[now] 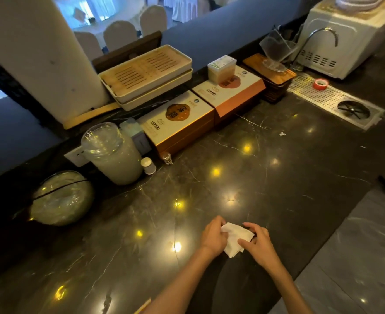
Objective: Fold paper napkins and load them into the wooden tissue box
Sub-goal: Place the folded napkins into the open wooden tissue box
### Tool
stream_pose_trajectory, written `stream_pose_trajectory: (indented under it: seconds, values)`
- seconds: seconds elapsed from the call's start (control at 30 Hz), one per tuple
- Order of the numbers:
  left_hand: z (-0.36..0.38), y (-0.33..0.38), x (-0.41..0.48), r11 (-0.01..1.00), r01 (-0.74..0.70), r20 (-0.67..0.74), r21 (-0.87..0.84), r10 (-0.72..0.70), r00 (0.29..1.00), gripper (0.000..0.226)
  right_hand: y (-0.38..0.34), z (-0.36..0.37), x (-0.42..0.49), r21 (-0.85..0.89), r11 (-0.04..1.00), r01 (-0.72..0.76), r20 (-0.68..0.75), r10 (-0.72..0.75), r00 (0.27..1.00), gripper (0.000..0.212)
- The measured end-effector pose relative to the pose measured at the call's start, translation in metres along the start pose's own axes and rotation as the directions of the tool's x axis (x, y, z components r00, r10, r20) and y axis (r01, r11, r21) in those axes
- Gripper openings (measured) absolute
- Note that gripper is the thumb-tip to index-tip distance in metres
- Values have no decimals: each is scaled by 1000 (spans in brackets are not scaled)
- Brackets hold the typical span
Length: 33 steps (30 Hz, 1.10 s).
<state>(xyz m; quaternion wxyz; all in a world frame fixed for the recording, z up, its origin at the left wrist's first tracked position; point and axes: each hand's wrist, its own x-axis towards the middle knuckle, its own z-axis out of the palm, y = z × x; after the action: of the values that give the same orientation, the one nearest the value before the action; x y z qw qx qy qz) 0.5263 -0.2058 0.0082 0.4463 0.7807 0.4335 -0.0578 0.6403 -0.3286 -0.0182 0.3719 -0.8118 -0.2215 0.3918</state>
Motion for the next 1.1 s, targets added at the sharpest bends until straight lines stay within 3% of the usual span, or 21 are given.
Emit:
stream_pose_trajectory:
  seconds: [0.13, 0.3, 0.8, 0.93, 1.1]
  values:
    - [-7, -8, -44, 955, -102, -124, -279, 69, 990, 18, -3, -4, -19, 176, 984, 28, 89, -44, 995, 46]
    - [2, -17, -95, 822, -137, -248, -552, -5, 969, 24, -12, -1, -61, 283, 955, 84, 191, -142, 971, 34]
    - [66, -35, -154, 813, -192, -370, -549, -30, 929, 12, 24, 1, -108, -53, 942, 333, 26, -332, 943, 20]
    - [84, -47, -155, 860, -135, -329, -493, -40, 944, 26, 43, 9, -110, -32, 964, 263, 74, -260, 963, 29]
    - [93, -51, -153, 905, -109, -327, -411, -35, 944, 35, 56, 15, -114, 126, 976, 176, 110, -190, 976, 45]
